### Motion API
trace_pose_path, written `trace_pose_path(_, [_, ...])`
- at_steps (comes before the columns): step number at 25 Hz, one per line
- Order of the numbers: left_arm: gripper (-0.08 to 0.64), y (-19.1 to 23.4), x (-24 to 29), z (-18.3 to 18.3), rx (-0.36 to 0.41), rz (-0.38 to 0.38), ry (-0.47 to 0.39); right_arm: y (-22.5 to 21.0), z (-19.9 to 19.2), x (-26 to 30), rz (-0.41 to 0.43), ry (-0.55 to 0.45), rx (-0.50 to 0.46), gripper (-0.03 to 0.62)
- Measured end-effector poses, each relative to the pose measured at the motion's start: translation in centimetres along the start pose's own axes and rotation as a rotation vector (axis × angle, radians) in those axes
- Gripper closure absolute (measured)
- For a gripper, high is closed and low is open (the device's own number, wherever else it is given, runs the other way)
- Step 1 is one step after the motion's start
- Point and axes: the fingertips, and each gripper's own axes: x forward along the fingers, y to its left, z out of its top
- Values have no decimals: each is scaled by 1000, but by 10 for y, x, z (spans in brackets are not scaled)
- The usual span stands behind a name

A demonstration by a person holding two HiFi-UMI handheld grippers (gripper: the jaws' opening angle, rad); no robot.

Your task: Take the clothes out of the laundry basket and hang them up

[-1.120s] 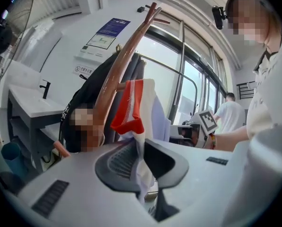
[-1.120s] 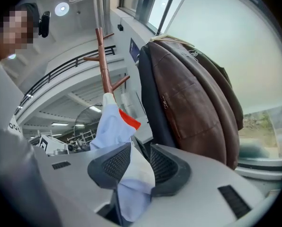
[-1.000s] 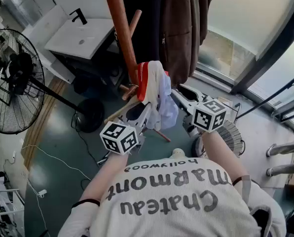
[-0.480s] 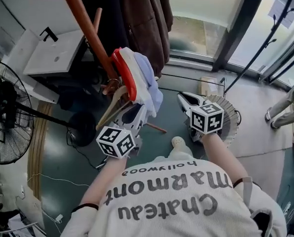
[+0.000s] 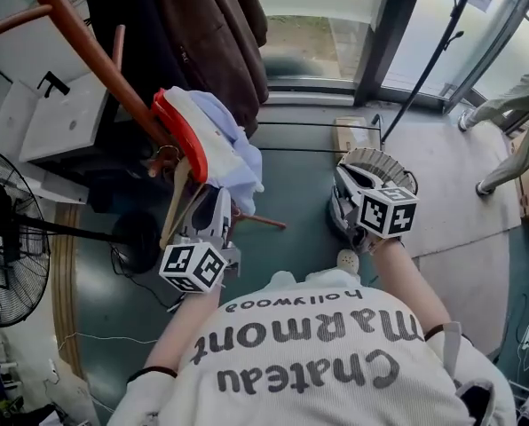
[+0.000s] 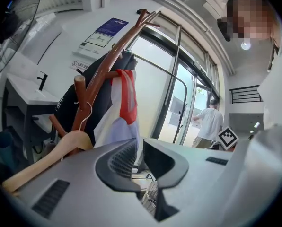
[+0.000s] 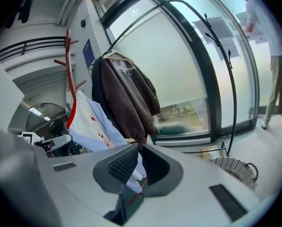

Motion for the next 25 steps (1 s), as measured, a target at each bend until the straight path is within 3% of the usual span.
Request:
trace_pose_path(5, [520,1,-11,-3,-14,54,-11,-22,2,-3,23,38,-50,543])
trace_pose_path(11, [520,-15,3,-33,-80,142,7,-81,9,-11,30,63,-41,543])
trace_pose_path(25, [540,-180,172,-127,-138,3,105,-271,-5,-79,-45,132,56,543])
